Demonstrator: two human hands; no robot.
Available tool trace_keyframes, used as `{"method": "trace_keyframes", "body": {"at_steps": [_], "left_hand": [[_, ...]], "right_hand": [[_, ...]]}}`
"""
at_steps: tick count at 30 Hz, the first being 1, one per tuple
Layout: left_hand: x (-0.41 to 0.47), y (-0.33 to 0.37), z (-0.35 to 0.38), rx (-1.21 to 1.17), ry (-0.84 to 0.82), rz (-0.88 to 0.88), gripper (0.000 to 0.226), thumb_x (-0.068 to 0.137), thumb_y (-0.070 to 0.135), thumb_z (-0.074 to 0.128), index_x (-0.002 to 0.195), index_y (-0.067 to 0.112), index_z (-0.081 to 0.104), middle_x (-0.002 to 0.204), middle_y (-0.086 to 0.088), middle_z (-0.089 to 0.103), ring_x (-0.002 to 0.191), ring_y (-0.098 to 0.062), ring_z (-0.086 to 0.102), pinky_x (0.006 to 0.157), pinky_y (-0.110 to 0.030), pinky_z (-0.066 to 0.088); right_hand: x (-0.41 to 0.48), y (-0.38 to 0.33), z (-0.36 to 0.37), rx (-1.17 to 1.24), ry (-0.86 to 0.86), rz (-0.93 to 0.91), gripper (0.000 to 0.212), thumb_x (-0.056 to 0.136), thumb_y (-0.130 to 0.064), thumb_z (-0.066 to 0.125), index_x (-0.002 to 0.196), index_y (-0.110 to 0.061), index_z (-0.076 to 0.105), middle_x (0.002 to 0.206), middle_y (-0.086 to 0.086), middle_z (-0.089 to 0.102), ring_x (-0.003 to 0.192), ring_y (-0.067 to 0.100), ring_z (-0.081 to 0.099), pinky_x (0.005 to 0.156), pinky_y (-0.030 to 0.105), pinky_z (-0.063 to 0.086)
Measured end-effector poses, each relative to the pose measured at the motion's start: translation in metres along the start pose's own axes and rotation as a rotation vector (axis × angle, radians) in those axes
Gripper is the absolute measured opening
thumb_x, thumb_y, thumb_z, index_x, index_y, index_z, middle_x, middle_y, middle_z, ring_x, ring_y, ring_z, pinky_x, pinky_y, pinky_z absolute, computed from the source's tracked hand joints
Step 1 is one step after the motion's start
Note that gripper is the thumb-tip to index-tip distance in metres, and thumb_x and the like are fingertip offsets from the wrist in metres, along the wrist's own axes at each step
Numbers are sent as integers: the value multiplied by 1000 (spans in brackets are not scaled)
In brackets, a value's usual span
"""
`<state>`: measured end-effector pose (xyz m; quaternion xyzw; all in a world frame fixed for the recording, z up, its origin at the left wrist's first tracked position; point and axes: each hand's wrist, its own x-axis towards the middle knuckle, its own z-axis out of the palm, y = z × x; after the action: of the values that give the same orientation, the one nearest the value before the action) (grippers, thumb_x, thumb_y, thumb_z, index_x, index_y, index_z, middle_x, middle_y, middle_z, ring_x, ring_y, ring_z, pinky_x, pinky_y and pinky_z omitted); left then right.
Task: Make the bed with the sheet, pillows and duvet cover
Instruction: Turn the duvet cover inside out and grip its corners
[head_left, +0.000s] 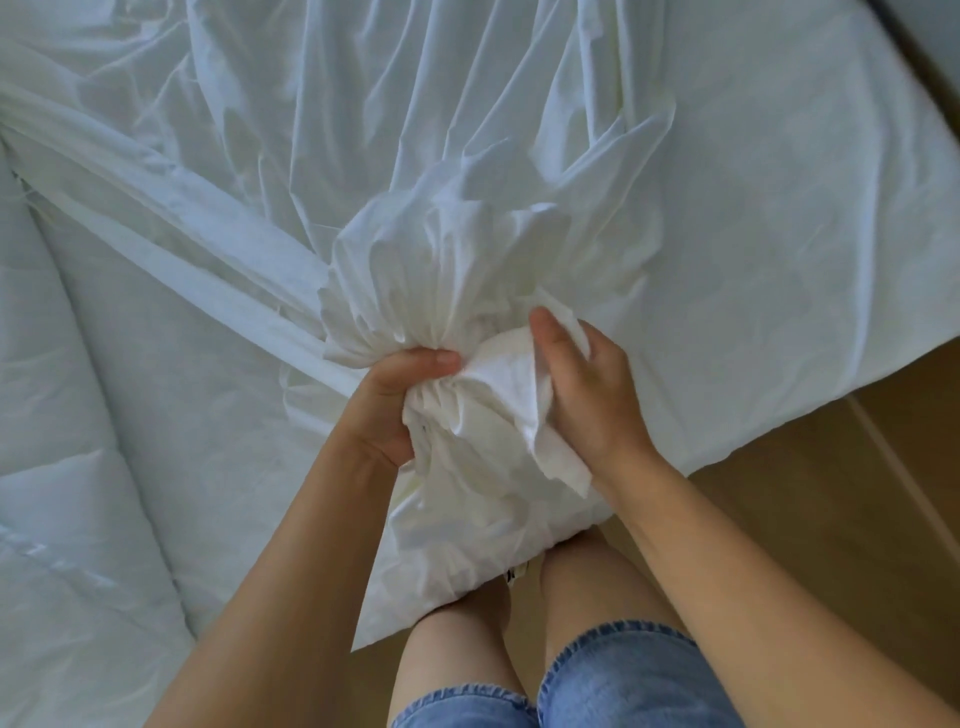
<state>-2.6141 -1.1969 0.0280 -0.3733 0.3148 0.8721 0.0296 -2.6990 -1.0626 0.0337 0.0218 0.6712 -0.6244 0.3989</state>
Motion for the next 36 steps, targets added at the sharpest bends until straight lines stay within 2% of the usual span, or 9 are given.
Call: {"method": "trace_keyframes", "body": {"at_steps": [4, 9, 12, 15, 19, 22, 25, 31, 36], "left_hand": [[1, -8, 6, -158, -10, 118, 50, 31, 21, 91, 78, 15, 76, 76, -3, 71, 74, -21, 69, 69, -34, 57], [-7, -15, -2, -140, -39, 61, 47, 31, 25, 92, 73, 15, 76, 70, -2, 71, 69, -17, 70, 66, -30, 57], [-11, -8, -9, -44, -26, 10, 49, 28, 25, 92, 73, 13, 76, 69, -3, 71, 66, -18, 70, 61, -28, 56], [-11, -8, -10, 49, 8, -72, 53, 24, 23, 93, 73, 13, 76, 68, -5, 70, 65, -20, 69, 59, -28, 55], [-10, -15, -5, -5, 3, -69, 55, 27, 20, 92, 79, 11, 75, 73, -7, 70, 68, -22, 69, 62, -31, 56], [-11, -13, -7, -11, -39, -49, 51, 34, 21, 91, 80, 10, 75, 73, -8, 70, 69, -22, 69, 63, -33, 56], [-13, -13, -10, -5, -74, -65, 47, 38, 22, 91, 81, 11, 76, 75, -7, 71, 72, -21, 70, 64, -32, 56], [-19, -17, -10, 22, -122, -31, 48, 39, 35, 93, 78, 11, 77, 75, -5, 73, 71, -17, 71, 62, -27, 56], [-26, -25, 2, 318, 266, 172, 34, 56, 35, 68, 81, 13, 72, 77, -6, 70, 75, -18, 70, 63, -26, 55]], "right_hand": [[1, 14, -20, 135, 116, 123, 30, 79, -35, 70, 73, -7, 62, 67, 4, 60, 65, 17, 59, 58, 28, 50], [14, 34, -29, -125, 123, 178, 18, 87, -15, 64, 73, -15, 52, 69, -3, 46, 57, 7, 43, 49, 8, 38], [18, 15, -47, -308, 274, -7, 24, 88, -23, 56, 107, -12, 48, 96, -1, 53, 81, 4, 51, 67, 6, 42], [6, -33, -57, -209, 485, -454, 13, 88, -17, 57, 97, -22, 49, 87, -13, 50, 77, -8, 50, 70, 8, 41], [-13, -60, -32, -638, -15, -711, 17, 89, -31, 52, 88, -16, 59, 76, -8, 55, 71, 3, 53, 62, 14, 41], [-13, -41, -13, -1063, -228, -443, 47, 84, -58, 49, 103, -16, 59, 96, -5, 56, 91, 11, 51, 71, 22, 36], [-7, -30, -5, -957, -284, -169, 57, 78, -67, 50, 112, -21, 55, 103, -9, 54, 99, 10, 51, 72, 19, 35], [-13, -31, 16, -790, -239, -271, 69, 60, -80, 53, 99, -23, 56, 96, -13, 59, 90, 4, 56, 74, 21, 49], [-16, -18, 43, -446, -341, 54, 70, 56, -60, 74, 113, -29, 51, 104, -18, 62, 95, -6, 59, 78, 11, 49]]}}
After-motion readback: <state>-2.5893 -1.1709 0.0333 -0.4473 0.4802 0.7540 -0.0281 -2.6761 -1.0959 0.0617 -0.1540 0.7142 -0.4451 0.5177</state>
